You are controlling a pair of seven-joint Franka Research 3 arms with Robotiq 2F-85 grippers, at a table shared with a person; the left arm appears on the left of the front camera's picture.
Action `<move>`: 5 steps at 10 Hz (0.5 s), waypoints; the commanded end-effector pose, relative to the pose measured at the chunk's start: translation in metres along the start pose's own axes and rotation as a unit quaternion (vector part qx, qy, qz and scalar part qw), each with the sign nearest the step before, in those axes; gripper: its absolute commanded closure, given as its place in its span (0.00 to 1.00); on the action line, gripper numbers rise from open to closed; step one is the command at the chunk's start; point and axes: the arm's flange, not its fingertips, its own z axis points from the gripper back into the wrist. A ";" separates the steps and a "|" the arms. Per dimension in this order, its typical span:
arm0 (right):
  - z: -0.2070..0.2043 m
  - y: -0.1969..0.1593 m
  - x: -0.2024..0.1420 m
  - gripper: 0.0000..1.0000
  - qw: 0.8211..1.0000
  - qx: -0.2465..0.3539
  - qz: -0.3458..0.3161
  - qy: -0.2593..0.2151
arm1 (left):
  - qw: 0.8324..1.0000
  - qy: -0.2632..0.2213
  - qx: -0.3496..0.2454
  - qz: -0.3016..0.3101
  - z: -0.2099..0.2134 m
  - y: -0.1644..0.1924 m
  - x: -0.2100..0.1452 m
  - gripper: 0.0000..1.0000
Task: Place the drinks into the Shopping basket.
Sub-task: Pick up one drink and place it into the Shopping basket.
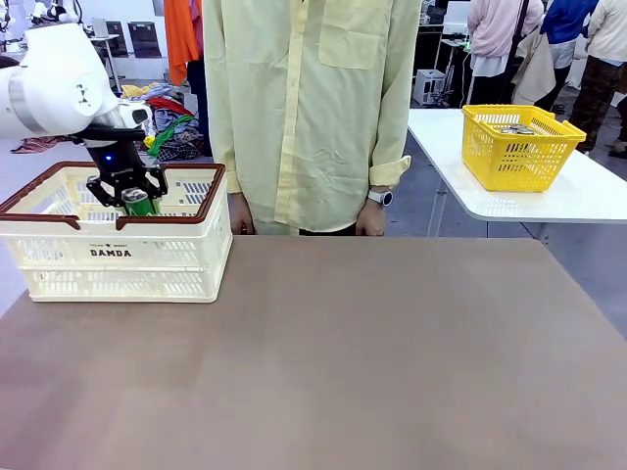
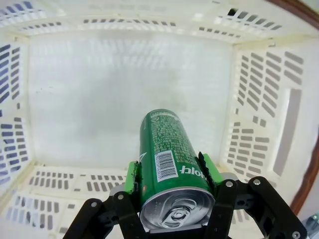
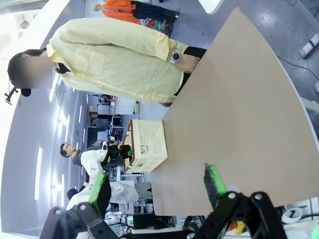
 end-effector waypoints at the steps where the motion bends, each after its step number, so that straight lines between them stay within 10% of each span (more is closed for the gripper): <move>1: 0.002 0.001 0.000 0.00 1.000 0.013 0.012 -0.008 | 1.000 0.022 0.011 -0.018 0.002 -0.001 0.012 1.00; 5: 0.002 0.001 0.000 0.00 1.000 0.013 0.012 -0.008 | 0.998 0.045 0.035 -0.031 -0.022 -0.007 0.016 1.00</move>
